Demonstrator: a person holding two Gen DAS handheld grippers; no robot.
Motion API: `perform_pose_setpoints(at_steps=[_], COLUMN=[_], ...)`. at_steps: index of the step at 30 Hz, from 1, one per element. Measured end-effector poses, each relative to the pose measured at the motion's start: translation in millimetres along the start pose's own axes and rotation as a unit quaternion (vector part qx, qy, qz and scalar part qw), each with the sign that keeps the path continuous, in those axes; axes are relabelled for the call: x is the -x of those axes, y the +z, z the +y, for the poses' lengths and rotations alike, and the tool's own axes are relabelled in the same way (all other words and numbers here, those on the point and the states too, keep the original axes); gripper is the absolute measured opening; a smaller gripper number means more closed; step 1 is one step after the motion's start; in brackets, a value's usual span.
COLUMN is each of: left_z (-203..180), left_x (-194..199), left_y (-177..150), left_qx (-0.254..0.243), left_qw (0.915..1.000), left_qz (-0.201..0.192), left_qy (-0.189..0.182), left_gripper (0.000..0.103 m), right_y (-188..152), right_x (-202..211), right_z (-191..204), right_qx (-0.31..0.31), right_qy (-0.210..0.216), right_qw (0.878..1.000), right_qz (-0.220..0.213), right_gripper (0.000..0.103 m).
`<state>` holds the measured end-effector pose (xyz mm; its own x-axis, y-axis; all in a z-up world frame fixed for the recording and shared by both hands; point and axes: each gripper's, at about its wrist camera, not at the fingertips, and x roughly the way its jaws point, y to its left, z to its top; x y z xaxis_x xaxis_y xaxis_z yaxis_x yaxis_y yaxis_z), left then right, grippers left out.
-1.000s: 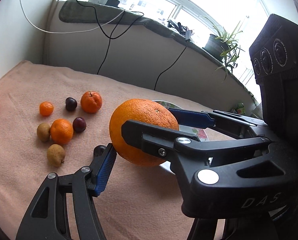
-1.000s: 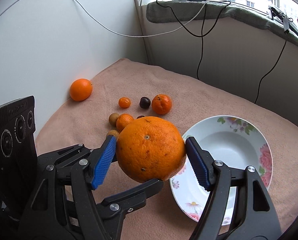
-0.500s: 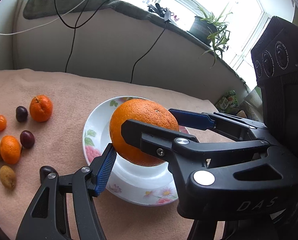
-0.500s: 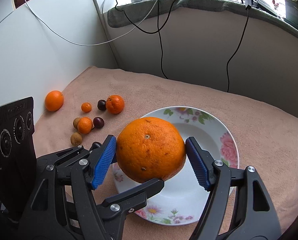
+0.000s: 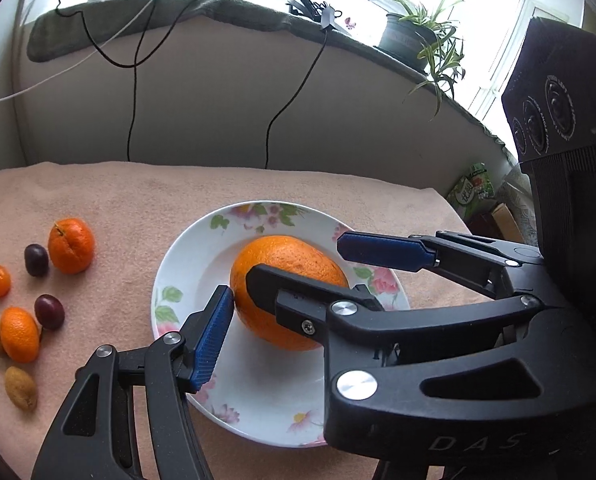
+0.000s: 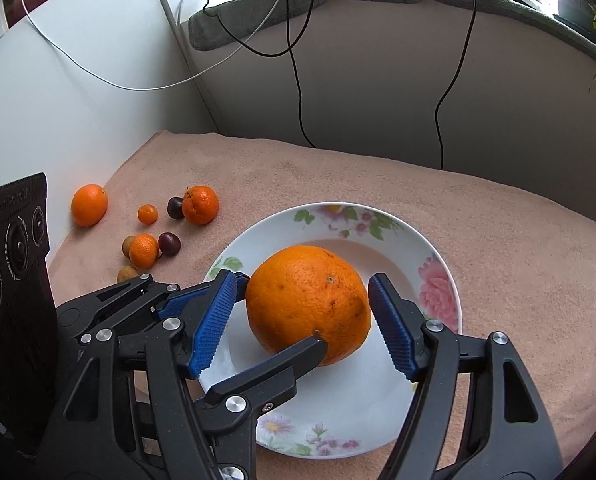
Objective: Organize fruits
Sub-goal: 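Carry the large orange with the right tool onto the white plate and release, then move the right tool to the orange by the wall and grasp it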
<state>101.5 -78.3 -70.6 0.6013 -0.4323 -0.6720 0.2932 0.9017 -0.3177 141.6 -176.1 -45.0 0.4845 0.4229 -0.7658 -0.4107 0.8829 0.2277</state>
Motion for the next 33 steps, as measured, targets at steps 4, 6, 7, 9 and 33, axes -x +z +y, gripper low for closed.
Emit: perform_pose_setpoints(at_steps=[4, 6, 7, 9, 33], left_z=[8, 11, 13, 16, 136], left_x=[6, 10, 12, 15, 117], left_y=[-2, -5, -6, -9, -48], left_qx=[0.004, 0.005, 0.004, -0.001, 0.116], left_qw=[0.9999, 0.9999, 0.9998, 0.9997, 0.9791], left_qz=[-0.003, -0.005, -0.006, -0.007, -0.071], left_qy=[0.01, 0.014, 0.02, 0.026, 0.151], left_gripper=[0.06, 0.06, 0.06, 0.059, 0.062], right_y=[6, 6, 6, 5, 23], right_x=[9, 11, 11, 12, -15], right_z=[-3, -1, 0, 2, 110], right_qx=[-0.007, -0.005, -0.004, -0.002, 0.11], right_qy=[-0.003, -0.005, -0.006, -0.008, -0.034], right_qw=[1.0, 1.0, 1.0, 1.0, 0.993], right_qz=[-0.013, -0.016, -0.017, -0.019, -0.035], right_gripper=[0.072, 0.072, 0.072, 0.072, 0.087])
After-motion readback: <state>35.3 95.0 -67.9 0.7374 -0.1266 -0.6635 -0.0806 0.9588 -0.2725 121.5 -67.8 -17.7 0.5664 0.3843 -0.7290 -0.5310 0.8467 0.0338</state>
